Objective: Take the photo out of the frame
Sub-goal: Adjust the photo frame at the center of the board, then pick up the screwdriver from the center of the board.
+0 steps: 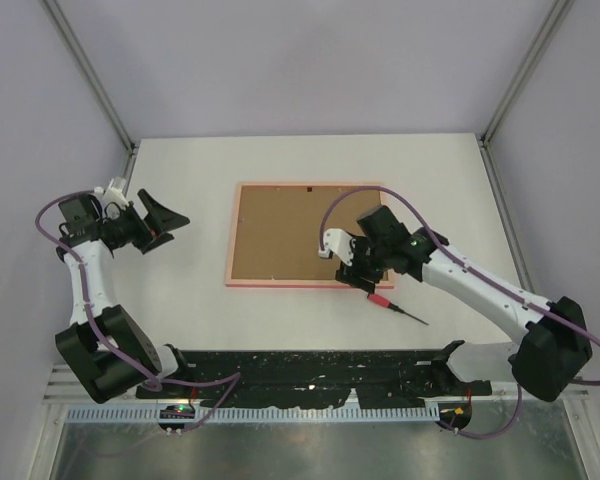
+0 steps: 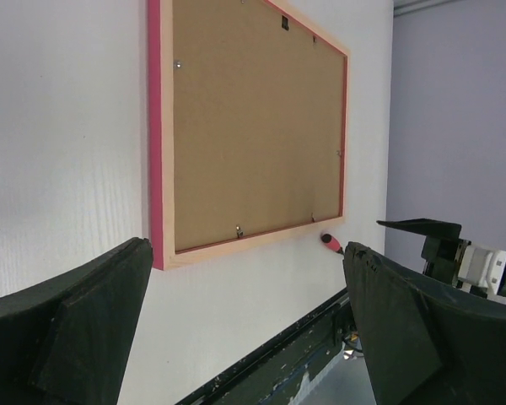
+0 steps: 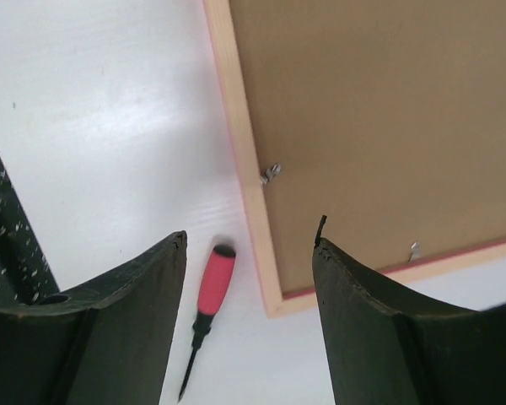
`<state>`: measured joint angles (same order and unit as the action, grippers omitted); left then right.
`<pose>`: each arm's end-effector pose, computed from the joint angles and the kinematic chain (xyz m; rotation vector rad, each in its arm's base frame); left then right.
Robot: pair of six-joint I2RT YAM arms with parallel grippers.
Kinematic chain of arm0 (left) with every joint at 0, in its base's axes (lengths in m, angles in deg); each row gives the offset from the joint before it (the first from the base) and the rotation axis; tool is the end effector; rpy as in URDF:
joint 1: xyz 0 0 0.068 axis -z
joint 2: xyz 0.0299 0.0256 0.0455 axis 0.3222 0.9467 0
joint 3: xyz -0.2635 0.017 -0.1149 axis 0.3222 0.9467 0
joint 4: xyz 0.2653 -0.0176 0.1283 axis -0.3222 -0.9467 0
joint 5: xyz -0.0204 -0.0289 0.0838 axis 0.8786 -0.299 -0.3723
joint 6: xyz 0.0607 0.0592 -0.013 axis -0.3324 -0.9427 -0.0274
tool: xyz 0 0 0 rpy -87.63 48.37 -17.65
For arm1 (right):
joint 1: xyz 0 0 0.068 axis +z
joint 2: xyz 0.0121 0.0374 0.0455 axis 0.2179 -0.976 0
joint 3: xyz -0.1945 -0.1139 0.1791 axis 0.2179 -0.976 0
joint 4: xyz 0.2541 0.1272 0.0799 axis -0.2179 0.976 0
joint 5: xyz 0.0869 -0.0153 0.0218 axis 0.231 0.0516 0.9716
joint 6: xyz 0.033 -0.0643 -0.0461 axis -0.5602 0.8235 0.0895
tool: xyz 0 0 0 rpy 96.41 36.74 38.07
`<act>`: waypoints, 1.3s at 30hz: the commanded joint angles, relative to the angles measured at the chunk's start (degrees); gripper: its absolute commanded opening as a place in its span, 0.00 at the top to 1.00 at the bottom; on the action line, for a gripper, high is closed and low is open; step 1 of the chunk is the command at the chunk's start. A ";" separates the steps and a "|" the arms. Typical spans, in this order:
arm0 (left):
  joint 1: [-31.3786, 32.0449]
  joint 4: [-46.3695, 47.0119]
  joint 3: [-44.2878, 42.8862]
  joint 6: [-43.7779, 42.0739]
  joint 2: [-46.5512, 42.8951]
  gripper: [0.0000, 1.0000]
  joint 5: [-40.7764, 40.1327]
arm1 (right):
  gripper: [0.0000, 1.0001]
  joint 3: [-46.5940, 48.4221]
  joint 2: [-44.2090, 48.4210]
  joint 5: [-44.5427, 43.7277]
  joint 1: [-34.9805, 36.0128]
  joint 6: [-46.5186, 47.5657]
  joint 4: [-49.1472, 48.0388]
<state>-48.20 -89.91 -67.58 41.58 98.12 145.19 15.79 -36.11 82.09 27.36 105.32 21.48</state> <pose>0.2918 0.0917 0.2708 -0.4492 2.1584 -1.0726 0.2347 0.2209 0.2426 -1.6884 1.8774 0.3195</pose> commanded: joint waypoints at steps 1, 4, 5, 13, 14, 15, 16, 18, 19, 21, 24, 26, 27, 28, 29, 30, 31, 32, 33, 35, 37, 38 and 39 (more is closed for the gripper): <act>-0.65 1.97 -0.03 0.86 -2.32 0.00 2.18 | 0.34 -9.95 5.53 -2.35 -1.97 -1.91 3.45; -0.65 2.41 0.15 1.12 -2.67 0.00 2.35 | 0.36 -14.19 9.84 -2.88 -4.78 -3.14 4.85; -0.65 2.67 0.23 1.21 -2.76 0.00 2.44 | 0.36 -15.94 11.24 -2.44 -5.40 -3.58 5.46; -0.65 2.76 0.06 1.65 -4.25 0.00 3.32 | 0.37 -21.32 13.11 -1.65 -6.98 -4.46 5.65; -0.65 2.76 0.06 1.65 -4.60 0.00 3.32 | 0.37 -20.97 12.67 -1.48 -7.25 -4.72 5.47; -0.65 2.76 0.06 1.65 -4.96 0.00 3.41 | 0.37 -20.70 11.79 -1.04 -7.51 -4.72 5.04; -0.74 2.76 0.14 1.56 -5.31 0.00 3.50 | 0.37 -20.18 11.17 -0.77 -7.51 -4.81 4.86; -1.00 2.85 0.06 1.65 -5.92 0.00 3.59 | 0.38 -19.30 8.63 -0.77 -7.77 -4.90 4.33; -1.09 2.94 0.06 1.74 -6.01 0.00 3.59 | 0.38 -19.21 8.10 -0.86 -8.04 -5.07 3.63; -1.09 3.64 0.32 2.26 -5.93 0.00 3.76 | 0.39 -18.94 6.34 -1.12 -8.21 -5.25 1.88; -1.09 4.08 0.41 2.53 -4.79 0.00 4.11 | 0.39 -18.77 3.27 -1.38 -8.48 -5.25 -0.41; -1.09 3.64 0.32 2.27 -4.08 0.00 4.29 | 0.40 -18.33 1.42 -1.56 -8.48 -5.25 -1.47; -1.09 3.56 0.23 2.18 -4.08 0.00 4.38 | 0.41 -18.07 1.06 -1.74 -8.57 -5.42 -1.73; -1.09 3.64 0.23 2.18 -3.99 0.00 4.38 | 0.41 -17.72 0.45 -1.91 -8.57 -5.60 -1.91; -1.18 3.64 0.32 2.18 -4.08 0.00 4.38 | 0.42 -17.45 0.36 -1.91 -8.57 -6.04 -1.91; -1.18 3.73 0.32 2.18 -4.17 0.00 4.46 | 0.43 -17.10 0.53 -1.65 -8.57 -6.22 -1.91; -1.35 3.73 0.41 2.18 -4.26 0.00 4.55 | 0.43 -17.10 0.71 -1.48 -8.65 -6.04 -1.91; -1.35 3.82 0.50 2.18 -4.34 0.00 4.55 | 0.43 -17.53 1.23 -1.39 -8.65 -5.95 -2.43; -1.53 3.82 0.41 2.27 -4.43 0.00 4.73 | 0.43 -17.71 1.32 -1.65 -8.57 -5.52 -2.61; -1.53 4.17 0.50 2.79 -4.43 0.00 4.82 | 0.43 -18.06 0.54 -3.22 -8.65 -4.99 -3.40; -1.62 4.70 0.50 3.41 -4.08 0.00 4.99 | 0.43 -18.24 -0.95 -3.58 -8.57 -4.64 -3.84; -1.53 4.70 0.41 3.41 -3.82 0.00 4.91 | 0.43 -18.24 -1.48 -3.50 -8.65 -4.55 -4.46; -1.62 4.52 0.32 3.32 -3.64 0.00 4.90 | 0.44 -18.15 -2.88 -3.15 -8.65 -4.55 -4.81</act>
<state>-49.27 -87.53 -67.10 44.11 94.14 148.03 -3.25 -36.19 78.75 18.53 100.16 19.88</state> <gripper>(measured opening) 0.994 0.569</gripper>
